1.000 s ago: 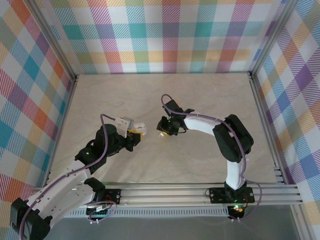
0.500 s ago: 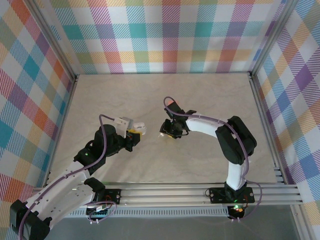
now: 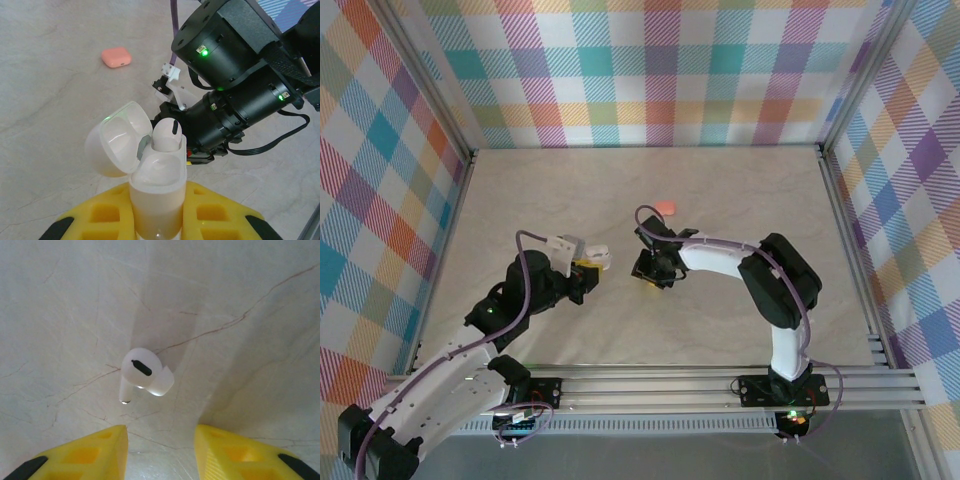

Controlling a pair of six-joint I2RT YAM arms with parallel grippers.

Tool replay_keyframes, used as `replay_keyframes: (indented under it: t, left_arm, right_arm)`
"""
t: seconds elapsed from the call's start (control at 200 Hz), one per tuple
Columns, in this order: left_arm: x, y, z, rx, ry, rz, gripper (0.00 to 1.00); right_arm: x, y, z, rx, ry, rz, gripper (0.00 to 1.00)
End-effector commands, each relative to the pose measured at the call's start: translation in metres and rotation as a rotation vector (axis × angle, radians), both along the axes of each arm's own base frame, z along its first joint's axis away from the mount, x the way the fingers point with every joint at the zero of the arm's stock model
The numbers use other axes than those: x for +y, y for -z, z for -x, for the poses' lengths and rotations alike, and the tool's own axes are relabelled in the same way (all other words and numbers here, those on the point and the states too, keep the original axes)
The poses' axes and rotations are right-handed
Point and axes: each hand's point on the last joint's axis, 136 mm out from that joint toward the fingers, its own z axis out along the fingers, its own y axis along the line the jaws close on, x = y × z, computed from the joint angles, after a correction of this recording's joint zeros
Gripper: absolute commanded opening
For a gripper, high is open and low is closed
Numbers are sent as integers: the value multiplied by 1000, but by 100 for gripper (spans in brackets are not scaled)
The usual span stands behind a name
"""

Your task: Insert the wireless bluetooth earbuds into the charging case

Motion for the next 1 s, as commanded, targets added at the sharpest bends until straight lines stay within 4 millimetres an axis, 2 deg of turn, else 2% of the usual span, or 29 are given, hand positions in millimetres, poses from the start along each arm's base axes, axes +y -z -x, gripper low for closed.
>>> replay_keyframes:
  t: [0.0,0.37,0.815,0.995]
  left_arm:
    - [4,-2,1,-14,-2,-3,0]
    - [5,-1,2,-12,-5,1,0]
    - [6,1,2,-12,-9,-4,0]
    - [6,2,2,-11,-9,-6,0]
  right_arm:
    - [0,-1,-9,-14,22,30,41]
    - [0,3,-23,-43,-17,86,35]
    - [-8,2,-35,-51,-32,104,35]
    - [-2,2,-38,-51,-58,99,33]
